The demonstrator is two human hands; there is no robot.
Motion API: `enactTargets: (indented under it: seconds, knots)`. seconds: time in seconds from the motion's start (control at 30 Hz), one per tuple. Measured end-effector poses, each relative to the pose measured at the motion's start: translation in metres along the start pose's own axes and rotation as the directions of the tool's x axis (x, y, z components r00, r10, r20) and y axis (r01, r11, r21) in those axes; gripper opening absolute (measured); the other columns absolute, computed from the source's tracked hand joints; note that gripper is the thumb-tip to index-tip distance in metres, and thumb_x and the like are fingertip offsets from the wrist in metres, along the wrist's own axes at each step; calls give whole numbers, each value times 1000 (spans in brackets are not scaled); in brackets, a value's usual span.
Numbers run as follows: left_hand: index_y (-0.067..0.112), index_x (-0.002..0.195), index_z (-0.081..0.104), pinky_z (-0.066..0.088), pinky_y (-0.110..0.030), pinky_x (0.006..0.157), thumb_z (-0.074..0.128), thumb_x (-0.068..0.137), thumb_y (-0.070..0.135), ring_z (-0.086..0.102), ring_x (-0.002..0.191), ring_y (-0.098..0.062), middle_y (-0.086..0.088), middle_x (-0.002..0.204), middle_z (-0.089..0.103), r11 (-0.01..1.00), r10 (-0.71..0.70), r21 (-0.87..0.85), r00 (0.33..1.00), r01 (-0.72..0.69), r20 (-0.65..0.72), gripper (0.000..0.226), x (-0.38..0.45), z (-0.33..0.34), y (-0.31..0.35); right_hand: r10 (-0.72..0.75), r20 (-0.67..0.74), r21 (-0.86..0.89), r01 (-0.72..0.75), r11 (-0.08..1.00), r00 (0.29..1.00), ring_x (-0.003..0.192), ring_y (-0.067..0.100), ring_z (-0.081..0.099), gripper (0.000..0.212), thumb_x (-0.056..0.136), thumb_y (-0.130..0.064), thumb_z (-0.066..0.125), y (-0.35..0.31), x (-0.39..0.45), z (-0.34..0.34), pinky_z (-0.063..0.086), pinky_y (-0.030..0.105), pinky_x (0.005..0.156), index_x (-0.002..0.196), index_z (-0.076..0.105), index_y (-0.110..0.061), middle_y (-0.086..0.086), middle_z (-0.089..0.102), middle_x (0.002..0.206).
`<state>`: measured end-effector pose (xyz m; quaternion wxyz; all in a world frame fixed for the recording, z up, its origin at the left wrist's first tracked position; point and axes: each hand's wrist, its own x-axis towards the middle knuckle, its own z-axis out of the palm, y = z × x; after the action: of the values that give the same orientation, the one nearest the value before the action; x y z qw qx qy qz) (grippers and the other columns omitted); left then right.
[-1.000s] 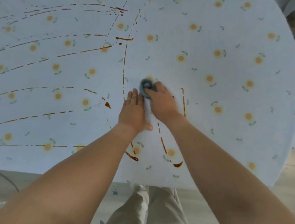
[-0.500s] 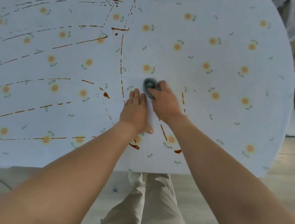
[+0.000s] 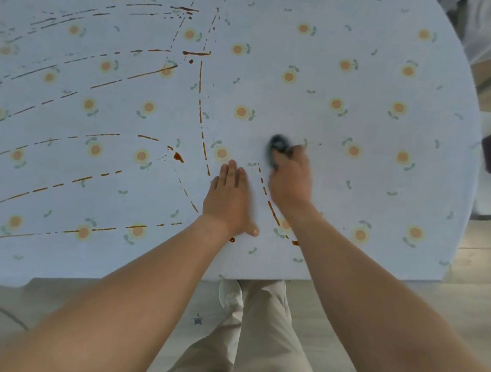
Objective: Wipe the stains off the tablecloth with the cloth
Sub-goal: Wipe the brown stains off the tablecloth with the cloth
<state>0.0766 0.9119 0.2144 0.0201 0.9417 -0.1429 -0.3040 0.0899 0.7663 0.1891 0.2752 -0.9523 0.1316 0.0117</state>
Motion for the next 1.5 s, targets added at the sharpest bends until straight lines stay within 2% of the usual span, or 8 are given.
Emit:
enactTargets:
  seconds: [0.17,0.4,0.73,0.97,1.07,1.2,1.37,1.5]
  knots:
    - [5,157,-10,1,-40,125,88,61,55,-16,152,-29,-13,164,-18,999,8,-43,1000,-9,-28,145,-4,2,-3,-279,146,-152,300,942,949,94,35,52,37,83,-7,57,16,-13,-8,50,40,82,118,66,-17,15,50,110]
    - [6,157,-9,4,-39,123,93,58,46,-18,151,-26,-10,164,-19,991,-8,-133,1000,4,-30,148,-5,2,-3,319,-168,-63,-333,941,933,100,35,51,44,88,-1,48,45,-27,-33,44,35,86,130,56,-9,15,42,122]
    - [8,157,-8,3,-39,122,92,58,47,-18,151,-26,-9,164,-19,989,-12,-146,998,4,-54,146,-4,6,-3,-267,71,-189,276,942,961,87,37,55,44,78,0,60,28,-46,-7,52,40,74,118,67,-15,17,52,106]
    - [4,157,-5,0,-42,124,88,63,52,-11,153,-29,-14,165,-11,999,-40,-36,997,37,-63,140,-10,6,2,389,-207,47,-388,920,897,102,30,47,48,88,-2,48,45,-61,-24,44,34,88,132,58,-17,11,43,120]
    - [1,157,1,4,-43,125,81,71,57,-3,153,-31,-16,166,-2,998,-52,-41,996,49,-77,130,-26,16,10,81,4,-40,-81,996,997,103,32,50,43,85,-4,54,9,-69,-9,44,35,86,125,62,-16,12,45,121]
    - [0,157,0,4,-41,124,86,60,60,-6,153,-30,-17,165,-7,996,-28,-86,999,24,-45,142,-41,31,17,-288,180,-184,320,929,940,93,35,52,40,81,-3,59,29,-79,-16,47,39,80,120,65,-14,15,52,111]
    - [-1,156,-3,3,-40,124,91,58,51,-7,153,-32,-17,165,-9,995,-72,-73,996,69,-43,146,-42,31,27,309,-189,-16,-318,948,932,103,32,47,46,85,-10,54,71,-104,-30,44,38,92,130,60,-15,13,48,113]
    - [3,157,-1,1,-45,124,82,64,62,-6,153,-31,-16,166,-6,997,-72,-18,995,71,-70,138,-47,36,22,118,-29,14,-117,993,993,102,34,51,42,80,-5,57,22,-120,-7,47,38,87,120,67,-12,14,49,117]
